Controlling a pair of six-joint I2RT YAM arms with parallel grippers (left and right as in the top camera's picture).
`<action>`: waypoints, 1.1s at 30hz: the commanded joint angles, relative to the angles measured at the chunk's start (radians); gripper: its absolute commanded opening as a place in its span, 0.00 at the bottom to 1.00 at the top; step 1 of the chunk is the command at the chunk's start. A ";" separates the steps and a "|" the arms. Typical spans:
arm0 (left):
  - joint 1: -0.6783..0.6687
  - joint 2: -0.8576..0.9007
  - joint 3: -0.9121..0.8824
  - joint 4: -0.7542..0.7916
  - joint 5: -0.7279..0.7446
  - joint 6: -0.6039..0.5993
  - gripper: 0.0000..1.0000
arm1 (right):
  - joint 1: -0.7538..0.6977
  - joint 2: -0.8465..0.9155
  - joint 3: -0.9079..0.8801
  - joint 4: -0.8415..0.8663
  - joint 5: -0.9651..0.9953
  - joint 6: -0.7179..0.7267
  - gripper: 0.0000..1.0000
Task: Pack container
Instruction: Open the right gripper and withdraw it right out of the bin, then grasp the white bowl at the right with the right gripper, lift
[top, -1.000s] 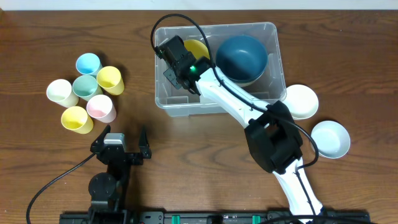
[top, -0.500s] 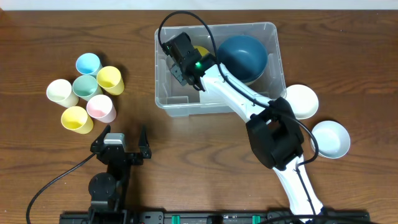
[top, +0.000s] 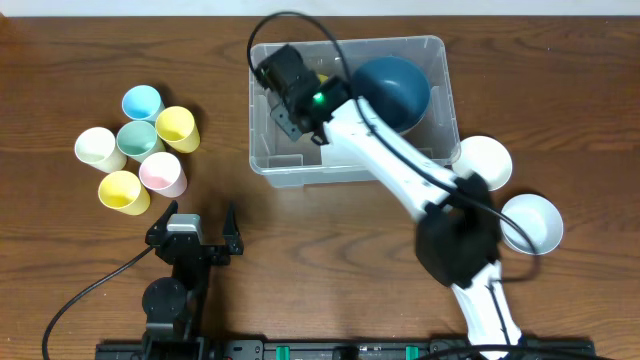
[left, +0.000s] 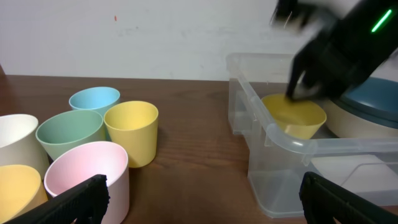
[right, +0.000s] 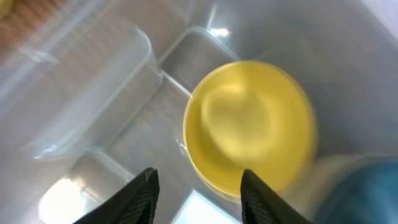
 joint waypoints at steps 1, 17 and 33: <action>0.004 -0.006 -0.017 -0.035 0.000 -0.012 0.98 | -0.035 -0.184 0.057 -0.074 0.027 0.071 0.47; 0.004 -0.006 -0.017 -0.035 0.000 -0.012 0.98 | -0.573 -0.408 0.016 -0.636 -0.029 0.382 0.50; 0.004 -0.006 -0.017 -0.035 0.000 -0.012 0.98 | -0.880 -0.408 -0.621 -0.293 -0.134 0.358 0.53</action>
